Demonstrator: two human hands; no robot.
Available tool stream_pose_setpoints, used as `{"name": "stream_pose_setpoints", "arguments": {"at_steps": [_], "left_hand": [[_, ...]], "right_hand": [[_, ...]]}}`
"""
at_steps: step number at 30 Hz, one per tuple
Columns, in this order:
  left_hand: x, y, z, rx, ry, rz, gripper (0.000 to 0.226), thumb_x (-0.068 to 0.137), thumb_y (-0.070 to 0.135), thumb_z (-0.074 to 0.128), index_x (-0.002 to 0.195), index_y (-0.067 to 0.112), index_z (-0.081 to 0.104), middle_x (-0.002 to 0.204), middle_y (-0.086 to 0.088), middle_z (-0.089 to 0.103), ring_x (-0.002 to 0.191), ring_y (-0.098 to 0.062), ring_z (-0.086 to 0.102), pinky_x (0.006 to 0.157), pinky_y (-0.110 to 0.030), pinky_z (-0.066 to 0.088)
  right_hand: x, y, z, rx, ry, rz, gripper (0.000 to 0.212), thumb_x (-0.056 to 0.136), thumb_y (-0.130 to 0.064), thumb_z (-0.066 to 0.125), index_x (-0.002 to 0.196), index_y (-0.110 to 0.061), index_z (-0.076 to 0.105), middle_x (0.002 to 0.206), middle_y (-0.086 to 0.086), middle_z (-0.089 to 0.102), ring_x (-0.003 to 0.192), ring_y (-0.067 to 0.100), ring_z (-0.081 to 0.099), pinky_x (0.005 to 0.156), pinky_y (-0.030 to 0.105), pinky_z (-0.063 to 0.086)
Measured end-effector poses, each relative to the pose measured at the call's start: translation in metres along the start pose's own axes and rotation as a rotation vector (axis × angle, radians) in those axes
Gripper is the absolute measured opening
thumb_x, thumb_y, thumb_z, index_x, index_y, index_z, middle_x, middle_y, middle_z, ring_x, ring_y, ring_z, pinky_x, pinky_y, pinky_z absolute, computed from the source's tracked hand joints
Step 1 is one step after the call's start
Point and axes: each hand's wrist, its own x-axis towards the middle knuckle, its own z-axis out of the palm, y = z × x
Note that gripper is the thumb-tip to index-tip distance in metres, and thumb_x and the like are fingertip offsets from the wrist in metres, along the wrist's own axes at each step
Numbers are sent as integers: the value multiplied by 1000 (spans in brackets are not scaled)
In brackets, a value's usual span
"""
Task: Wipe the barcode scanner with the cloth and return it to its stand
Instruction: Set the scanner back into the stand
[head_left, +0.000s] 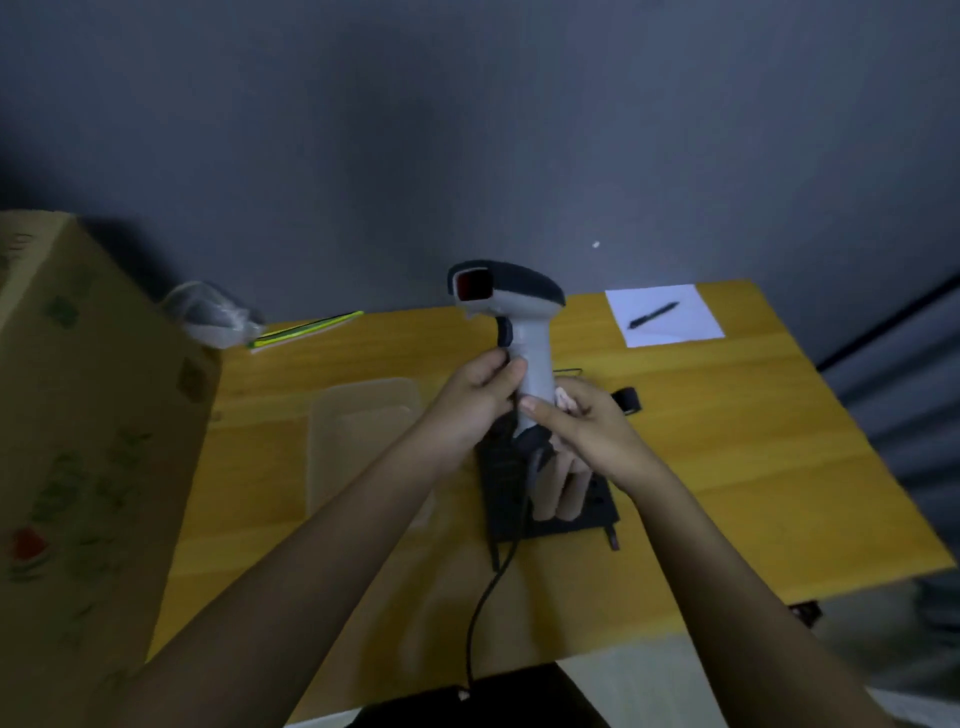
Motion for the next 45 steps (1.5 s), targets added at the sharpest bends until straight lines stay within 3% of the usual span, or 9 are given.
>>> {"name": "stream_pose_setpoints", "arguments": {"at_steps": [2,7,10,14,17,24,31,38,45], "left_hand": [[16,-5,28,-13,-19,-22,21,98,20,40,109,13,56,101,-3,65,95,-15,64,91,-31,51],[47,-21,96,-140,-38,-122,29,98,27,38,115,11,56,104,-8,63,101,-24,58,88,-36,48],[68,-31,127,-105,-62,-165,36,99,30,35,125,11,52,120,-8,59,115,-24,53,103,-41,39],[98,-47,146,177,-46,-241,43,94,8,41,137,13,40,140,-6,48,131,-22,42,108,-38,33],[109,-65,144,521,40,-292,60,89,-3,39,145,15,23,151,-7,32,132,-23,38,94,-34,43],[141,-123,122,1180,-39,-202,61,76,14,62,133,17,38,127,-8,54,120,-29,47,96,-44,38],[174,-144,107,1080,-129,-184,19,83,18,61,100,9,59,88,-13,69,72,-26,65,67,-45,55],[177,-162,107,1136,-168,-97,37,87,11,59,121,2,46,110,-22,63,98,-34,60,75,-44,51],[185,-179,103,1136,-176,-54,32,86,8,59,114,-3,46,107,-25,63,96,-37,61,75,-44,50]], "right_hand": [[-11,8,-25,81,41,43,25,86,-31,63,89,-7,68,81,20,68,73,22,65,65,28,48],[-24,34,-88,99,-2,192,20,89,-28,60,81,-10,66,64,-2,65,60,10,60,58,22,43],[-27,52,-125,67,60,201,21,89,-29,61,84,-9,66,76,18,64,68,22,61,62,33,43],[-25,81,-161,-27,170,189,25,88,-30,62,82,-6,62,84,27,65,73,34,67,62,46,53],[-16,106,-173,-166,213,173,34,88,-33,61,81,1,59,86,25,59,72,31,63,58,38,50],[3,157,-151,-177,349,238,37,87,-36,60,65,-10,47,74,7,46,60,19,51,50,28,38],[15,182,-135,-151,409,192,34,87,-32,62,62,-18,43,71,-3,42,62,16,46,55,26,36],[11,199,-118,-181,469,143,35,83,-42,62,66,-15,48,72,-5,42,64,18,47,54,23,37],[10,205,-106,-335,513,121,35,81,-46,55,70,-13,55,73,-9,43,69,19,48,59,27,34]]}}
